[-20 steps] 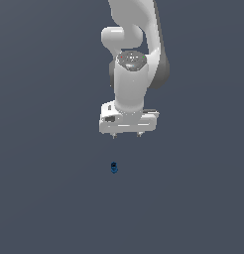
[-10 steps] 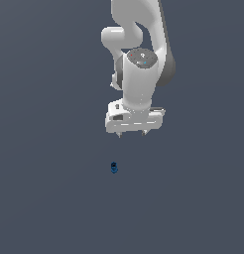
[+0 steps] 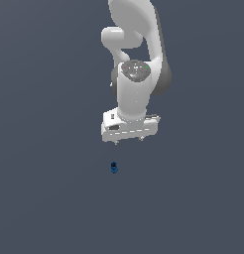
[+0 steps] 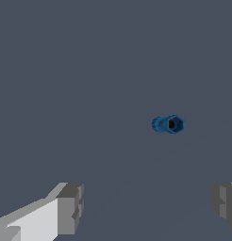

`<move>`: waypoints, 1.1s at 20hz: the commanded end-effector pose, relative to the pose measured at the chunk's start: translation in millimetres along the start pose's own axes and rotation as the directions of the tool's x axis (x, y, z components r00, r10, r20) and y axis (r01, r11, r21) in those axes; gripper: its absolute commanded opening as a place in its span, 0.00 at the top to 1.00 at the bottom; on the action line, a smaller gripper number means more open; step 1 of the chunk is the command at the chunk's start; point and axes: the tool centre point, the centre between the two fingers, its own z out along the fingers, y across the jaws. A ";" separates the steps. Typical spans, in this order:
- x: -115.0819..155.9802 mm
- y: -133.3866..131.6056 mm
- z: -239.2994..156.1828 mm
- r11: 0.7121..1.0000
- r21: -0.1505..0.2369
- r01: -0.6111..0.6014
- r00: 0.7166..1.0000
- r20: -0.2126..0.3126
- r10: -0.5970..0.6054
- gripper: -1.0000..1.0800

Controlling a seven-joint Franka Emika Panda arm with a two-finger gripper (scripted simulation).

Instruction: Pick up the object and move it to a goal position.

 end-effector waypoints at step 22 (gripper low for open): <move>40.9 69.0 83.9 0.975 0.029 0.219 0.975 0.022 -0.219 0.04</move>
